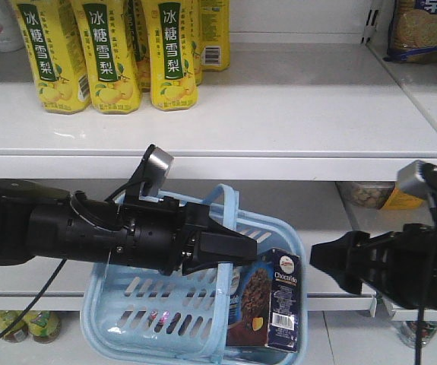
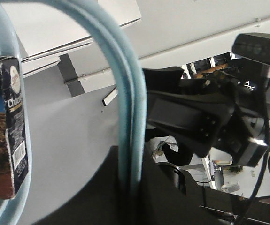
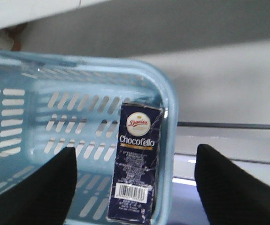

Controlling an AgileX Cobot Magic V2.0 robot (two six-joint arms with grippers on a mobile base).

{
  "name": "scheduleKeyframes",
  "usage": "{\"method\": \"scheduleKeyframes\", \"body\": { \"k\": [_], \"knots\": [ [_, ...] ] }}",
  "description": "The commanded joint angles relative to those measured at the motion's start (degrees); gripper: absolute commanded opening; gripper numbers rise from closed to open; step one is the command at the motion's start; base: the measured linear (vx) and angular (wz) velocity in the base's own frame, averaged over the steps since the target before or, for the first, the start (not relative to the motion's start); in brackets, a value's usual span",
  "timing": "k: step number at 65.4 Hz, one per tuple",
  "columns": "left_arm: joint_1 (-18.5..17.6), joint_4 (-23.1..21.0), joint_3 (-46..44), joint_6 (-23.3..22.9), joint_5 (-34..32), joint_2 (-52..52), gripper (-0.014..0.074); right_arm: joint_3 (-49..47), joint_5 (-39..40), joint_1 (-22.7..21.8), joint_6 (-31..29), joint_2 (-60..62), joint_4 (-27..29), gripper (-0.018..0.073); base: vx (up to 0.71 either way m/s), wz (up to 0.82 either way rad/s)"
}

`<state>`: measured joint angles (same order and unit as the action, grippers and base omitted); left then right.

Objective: Left arm holds basket, right arm returns cookies
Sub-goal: 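Reach the right gripper down into the basket toward the cookie box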

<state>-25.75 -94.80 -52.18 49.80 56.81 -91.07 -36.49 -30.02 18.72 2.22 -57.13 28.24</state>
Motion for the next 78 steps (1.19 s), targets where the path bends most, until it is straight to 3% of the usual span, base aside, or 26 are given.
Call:
{"method": "scheduleKeyframes", "body": {
  "k": [1, 25, 63, 78],
  "knots": [
    [0.1, -7.2, -1.9, 0.2, 2.3, 2.4, -0.0003, -2.3, 1.2, 0.7, -5.1, -3.0, 6.0, 0.0482, 0.00, 0.00],
    [0.1, -7.2, -1.9, 0.2, 2.3, 2.4, -0.0003, -2.3, -0.7, 0.7, -22.1, -10.8, 22.9, 0.0482, 0.00, 0.00],
    [0.1, -7.2, -1.9, 0.2, 2.3, 2.4, -0.0003, -2.3, 1.8, 0.7, -27.3, -18.5, 24.9, 0.0482, 0.00, 0.00],
    [0.1, -7.2, -1.9, 0.2, 2.3, 2.4, -0.0003, -2.3, 1.9, 0.7, -31.7, -20.0, 29.1, 0.0482, 0.00, 0.00]
  ]
}}
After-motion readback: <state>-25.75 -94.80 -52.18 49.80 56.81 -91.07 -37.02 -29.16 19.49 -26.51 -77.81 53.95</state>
